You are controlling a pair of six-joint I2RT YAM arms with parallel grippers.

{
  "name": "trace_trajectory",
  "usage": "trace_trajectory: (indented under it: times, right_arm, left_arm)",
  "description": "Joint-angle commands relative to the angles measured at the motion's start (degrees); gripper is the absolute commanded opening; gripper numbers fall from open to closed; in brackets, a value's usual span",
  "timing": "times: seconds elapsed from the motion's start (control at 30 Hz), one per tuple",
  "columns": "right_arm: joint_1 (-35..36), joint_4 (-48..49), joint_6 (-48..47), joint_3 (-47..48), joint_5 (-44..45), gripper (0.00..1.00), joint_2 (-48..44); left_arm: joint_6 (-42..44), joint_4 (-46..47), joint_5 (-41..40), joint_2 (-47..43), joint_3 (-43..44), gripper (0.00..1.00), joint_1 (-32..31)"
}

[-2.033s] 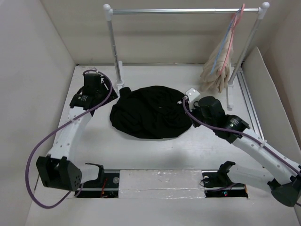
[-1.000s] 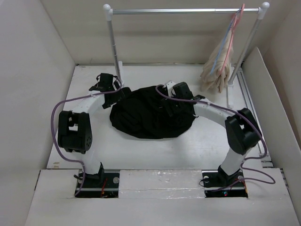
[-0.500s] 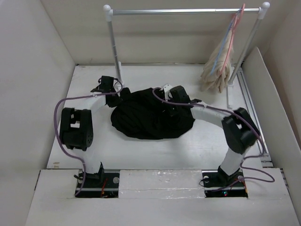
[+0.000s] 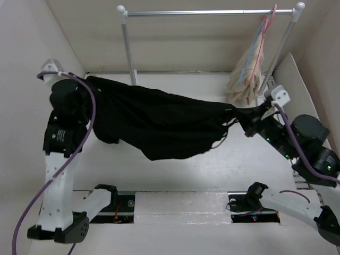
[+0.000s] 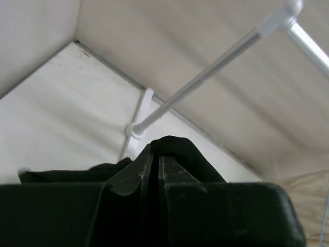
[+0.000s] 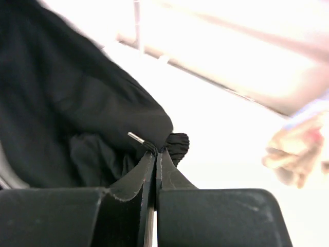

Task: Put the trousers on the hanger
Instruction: Flatten out the trousers at the center of the board.

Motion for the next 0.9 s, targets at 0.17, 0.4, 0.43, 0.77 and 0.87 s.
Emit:
trace_trajectory:
  times: [0.17, 0.4, 0.43, 0.77, 0.87]
  right_arm:
    - [-11.2, -10.9, 0.5, -6.4, 9.4, 0.0, 2.3]
    - [-40.0, -2.4, -0.1, -20.7, -2.3, 0.14, 7.2]
    - [-42.1, -0.9, -0.6, -21.1, -3.9, 0.2, 8.1]
    - [-33.8, 0.9, 1.0, -23.3, -13.9, 0.24, 6.1]
    - [-25.9, 2.4, 1.7, -27.8, -13.9, 0.0, 4.8]
  left_arm:
    - [0.8, -3.5, 0.4, -2.4, -12.7, 0.69, 0.3]
    - [-0.3, 1.0, 5.2, 8.2, -23.0, 0.93, 0.3]
    - [-0.2, 1.2, 5.1, 10.0, -22.7, 0.93, 0.3]
    - [-2.6, 2.6, 1.5, 15.7, -27.0, 0.78, 7.9]
    - [-4.7, 6.0, 11.2, 16.0, -31.1, 0.69, 17.3]
